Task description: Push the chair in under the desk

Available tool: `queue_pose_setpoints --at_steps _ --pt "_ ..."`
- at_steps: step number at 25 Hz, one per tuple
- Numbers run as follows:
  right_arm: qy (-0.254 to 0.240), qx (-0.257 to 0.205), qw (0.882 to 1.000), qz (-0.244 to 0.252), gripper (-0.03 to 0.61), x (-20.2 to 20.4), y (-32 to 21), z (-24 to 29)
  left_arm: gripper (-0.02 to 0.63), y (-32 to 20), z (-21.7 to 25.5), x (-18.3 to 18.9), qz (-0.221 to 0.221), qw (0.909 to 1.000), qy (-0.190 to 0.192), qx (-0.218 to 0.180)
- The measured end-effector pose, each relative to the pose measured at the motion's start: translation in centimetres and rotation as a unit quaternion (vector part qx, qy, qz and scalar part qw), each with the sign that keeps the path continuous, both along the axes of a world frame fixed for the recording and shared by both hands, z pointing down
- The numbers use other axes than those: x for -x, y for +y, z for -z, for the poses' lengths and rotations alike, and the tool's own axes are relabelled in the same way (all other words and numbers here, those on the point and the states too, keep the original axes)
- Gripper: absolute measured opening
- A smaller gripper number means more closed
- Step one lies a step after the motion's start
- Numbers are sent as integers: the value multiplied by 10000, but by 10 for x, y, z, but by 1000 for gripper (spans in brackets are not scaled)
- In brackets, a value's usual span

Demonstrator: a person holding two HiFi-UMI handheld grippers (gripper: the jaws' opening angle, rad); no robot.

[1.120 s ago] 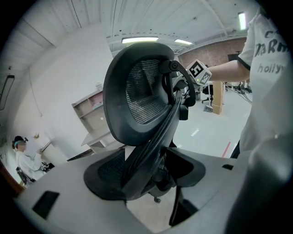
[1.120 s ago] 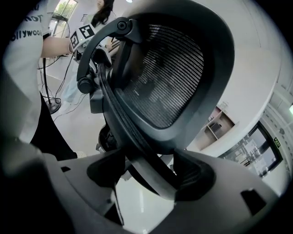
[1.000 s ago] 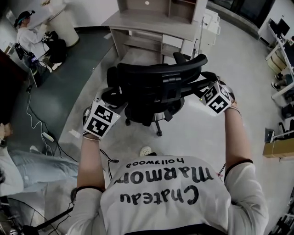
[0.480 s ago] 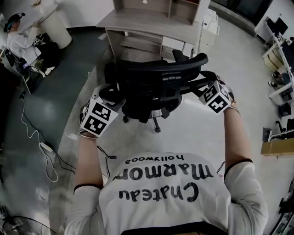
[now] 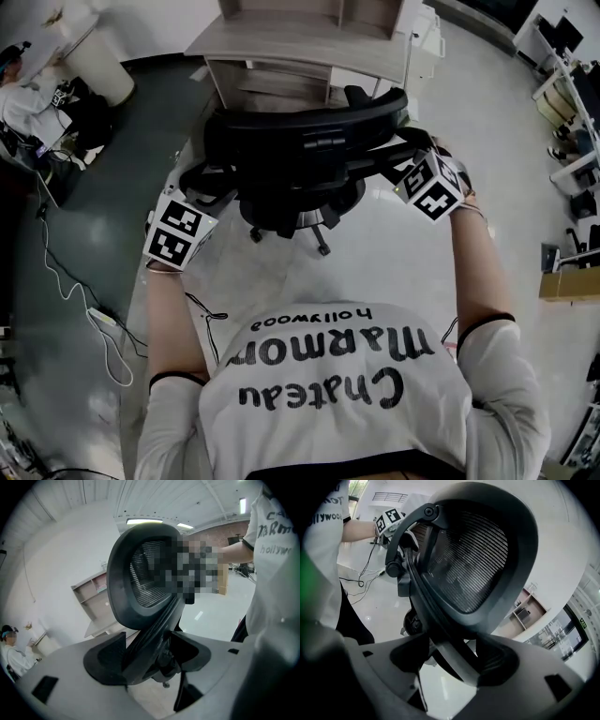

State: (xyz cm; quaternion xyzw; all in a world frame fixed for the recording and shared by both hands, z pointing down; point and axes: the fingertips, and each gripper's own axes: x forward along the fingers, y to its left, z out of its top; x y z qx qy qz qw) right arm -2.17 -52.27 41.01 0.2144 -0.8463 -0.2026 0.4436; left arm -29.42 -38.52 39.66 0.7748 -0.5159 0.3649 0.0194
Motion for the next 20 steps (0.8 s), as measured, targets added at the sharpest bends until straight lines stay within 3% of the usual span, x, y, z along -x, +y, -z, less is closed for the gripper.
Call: queue_pose_setpoints --at_steps 10,20 --pt "-236 127 9991 322 298 1 1 0 301 -8 -1 0 69 9999 -29 -150" --pt "-302 283 9951 893 268 3 3 -3 310 -8 -9 1 468 9986 -170 166"
